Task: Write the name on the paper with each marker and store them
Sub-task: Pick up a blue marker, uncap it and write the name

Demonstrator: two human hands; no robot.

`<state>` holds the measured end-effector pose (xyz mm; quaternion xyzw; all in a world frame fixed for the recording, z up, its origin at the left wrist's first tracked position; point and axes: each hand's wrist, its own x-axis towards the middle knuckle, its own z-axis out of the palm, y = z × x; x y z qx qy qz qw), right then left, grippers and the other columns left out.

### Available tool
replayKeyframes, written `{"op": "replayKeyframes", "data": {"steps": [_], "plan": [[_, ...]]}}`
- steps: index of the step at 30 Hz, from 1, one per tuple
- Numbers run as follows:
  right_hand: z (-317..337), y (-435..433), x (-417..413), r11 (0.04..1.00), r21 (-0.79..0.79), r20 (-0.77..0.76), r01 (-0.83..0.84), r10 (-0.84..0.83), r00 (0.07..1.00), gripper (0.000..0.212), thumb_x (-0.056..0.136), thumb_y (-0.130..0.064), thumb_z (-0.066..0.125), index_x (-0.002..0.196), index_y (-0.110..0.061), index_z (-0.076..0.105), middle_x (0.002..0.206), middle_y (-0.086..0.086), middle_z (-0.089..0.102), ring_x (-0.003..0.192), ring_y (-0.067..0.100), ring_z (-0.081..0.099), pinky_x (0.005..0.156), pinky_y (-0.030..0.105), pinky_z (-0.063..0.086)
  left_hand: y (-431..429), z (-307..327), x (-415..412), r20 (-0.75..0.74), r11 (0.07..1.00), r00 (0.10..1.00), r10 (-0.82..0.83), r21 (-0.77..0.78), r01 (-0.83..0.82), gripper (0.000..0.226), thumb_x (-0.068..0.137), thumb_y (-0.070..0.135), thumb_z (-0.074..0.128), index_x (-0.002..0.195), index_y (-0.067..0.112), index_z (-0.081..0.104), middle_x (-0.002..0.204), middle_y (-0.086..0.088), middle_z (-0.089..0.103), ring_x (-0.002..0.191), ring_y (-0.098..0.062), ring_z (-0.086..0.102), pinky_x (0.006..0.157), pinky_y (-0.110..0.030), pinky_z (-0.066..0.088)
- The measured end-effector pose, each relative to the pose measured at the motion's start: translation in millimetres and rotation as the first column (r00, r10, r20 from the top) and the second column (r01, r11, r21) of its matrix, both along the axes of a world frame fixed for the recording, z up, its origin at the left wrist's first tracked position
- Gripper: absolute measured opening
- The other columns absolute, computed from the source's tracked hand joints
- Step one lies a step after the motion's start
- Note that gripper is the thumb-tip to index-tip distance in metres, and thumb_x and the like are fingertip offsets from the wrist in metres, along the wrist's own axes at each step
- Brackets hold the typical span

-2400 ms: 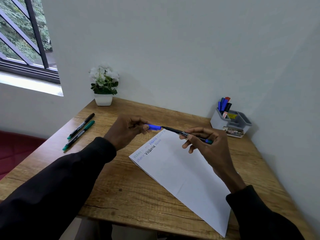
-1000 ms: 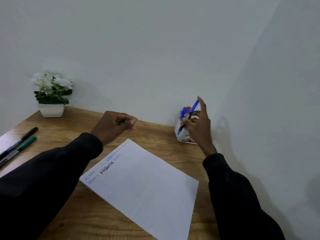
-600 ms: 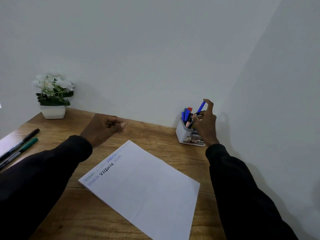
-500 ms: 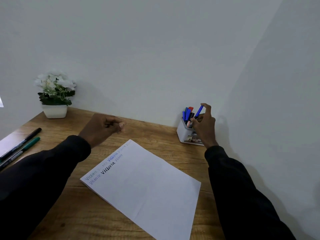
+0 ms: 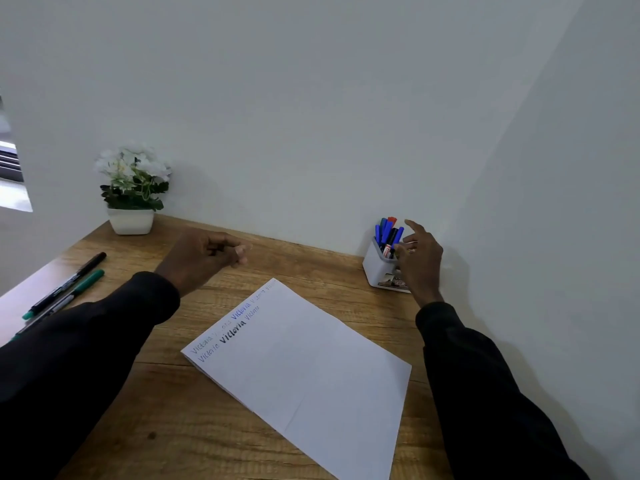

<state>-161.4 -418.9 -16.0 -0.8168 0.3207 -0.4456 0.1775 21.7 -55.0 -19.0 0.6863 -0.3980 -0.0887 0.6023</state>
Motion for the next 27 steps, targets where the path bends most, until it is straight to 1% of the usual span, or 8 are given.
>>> {"op": "replayKeyframes", "data": {"steps": [5, 9, 12, 16, 19, 22, 25, 27], "plan": [[8, 31, 4, 0.998, -0.069, 0.070, -0.005, 0.010, 0.997, 0.028, 0.090, 0.003, 0.071, 0.116, -0.007, 0.074, 0.108, 0.013, 0.073, 0.093, 0.026, 0.072, 0.083, 0.047, 0.063, 18, 2, 2, 0.010, 1.000, 1.000, 0.011, 0.010, -0.011, 0.016, 0.091, 0.009, 0.064, 0.105, 0.008, 0.072, 0.089, -0.014, 0.075, 0.085, -0.024, 0.071, 0.067, -0.005, 0.050], [6, 92, 22, 0.923, 0.089, -0.018, -0.374, 0.377, 0.926, 0.020, 0.091, 0.000, 0.072, 0.100, -0.017, 0.078, 0.084, -0.001, 0.076, 0.077, 0.013, 0.072, 0.074, 0.026, 0.061, 41, -1, 3, 0.038, 1.000, 0.999, 0.016, 0.025, -0.017, 0.012, 0.091, 0.009, 0.065, 0.097, 0.016, 0.073, 0.086, -0.005, 0.076, 0.081, -0.023, 0.069, 0.068, -0.008, 0.052], [0, 134, 41, 0.792, 0.247, -0.107, -0.559, 0.595, 0.797, 0.012, 0.089, -0.006, 0.080, 0.092, -0.018, 0.079, 0.072, -0.006, 0.076, 0.062, 0.014, 0.072, 0.066, 0.030, 0.062, 58, -7, 7, 0.033, 0.996, 0.999, 0.021, 0.082, -0.024, 0.011, 0.091, 0.012, 0.064, 0.098, 0.016, 0.072, 0.092, -0.007, 0.076, 0.086, -0.022, 0.070, 0.073, -0.013, 0.054], [-10, 179, 69, 0.646, 0.347, -0.096, -0.680, 0.745, 0.660, 0.005, 0.091, -0.007, 0.079, 0.095, -0.009, 0.080, 0.074, 0.004, 0.076, 0.067, 0.020, 0.073, 0.067, 0.036, 0.064, 90, -14, 18, 0.049, 0.989, 0.997, 0.060, 0.132, -0.066, 0.010, 0.091, 0.016, 0.066, 0.096, 0.015, 0.074, 0.096, -0.006, 0.076, 0.086, -0.019, 0.072, 0.081, -0.025, 0.058], [-13, 206, 89, 0.603, 0.345, -0.125, -0.720, 0.789, 0.601, 0.006, 0.090, -0.008, 0.080, 0.096, -0.006, 0.080, 0.075, 0.006, 0.077, 0.066, 0.019, 0.072, 0.068, 0.036, 0.064, 115, -16, 23, 0.065, 0.983, 0.992, 0.111, 0.138, -0.119, 0.014, 0.088, 0.016, 0.069, 0.097, 0.006, 0.075, 0.090, -0.003, 0.076, 0.082, -0.019, 0.071, 0.082, -0.032, 0.058], [-15, 229, 109, 0.576, 0.337, -0.173, -0.744, 0.815, 0.553, 0.008, 0.089, -0.009, 0.081, 0.097, -0.006, 0.080, 0.074, 0.001, 0.076, 0.061, 0.007, 0.068, 0.063, 0.022, 0.057, 138, -15, 26, 0.064, 0.977, 0.983, 0.170, 0.121, -0.177, 0.017, 0.087, 0.011, 0.070, 0.100, 0.001, 0.074, 0.092, -0.005, 0.075, 0.082, -0.019, 0.070, 0.076, -0.023, 0.058], [-16, 251, 130, 0.535, 0.315, -0.201, -0.784, 0.845, 0.496, 0.008, 0.089, -0.009, 0.081, 0.097, -0.007, 0.080, 0.075, 0.001, 0.077, 0.061, 0.011, 0.069, 0.062, 0.026, 0.059, 162, -16, 35, 0.042, 0.961, 0.971, 0.236, 0.137, -0.240, 0.017, 0.086, 0.011, 0.070, 0.102, 0.006, 0.075, 0.096, -0.001, 0.075, 0.086, -0.012, 0.070, 0.071, -0.013, 0.054], [-18, 264, 144, 0.526, 0.290, -0.236, -0.800, 0.849, 0.472, 0.009, 0.090, -0.010, 0.080, 0.099, -0.006, 0.080, 0.077, 0.003, 0.078, 0.062, 0.012, 0.070, 0.062, 0.027, 0.061, 178, -19, 43, 0.042, 0.947, 0.959, 0.282, 0.151, -0.285, 0.018, 0.086, 0.010, 0.071, 0.103, 0.008, 0.075, 0.097, 0.000, 0.075, 0.089, -0.011, 0.071, 0.075, -0.015, 0.054]]}}
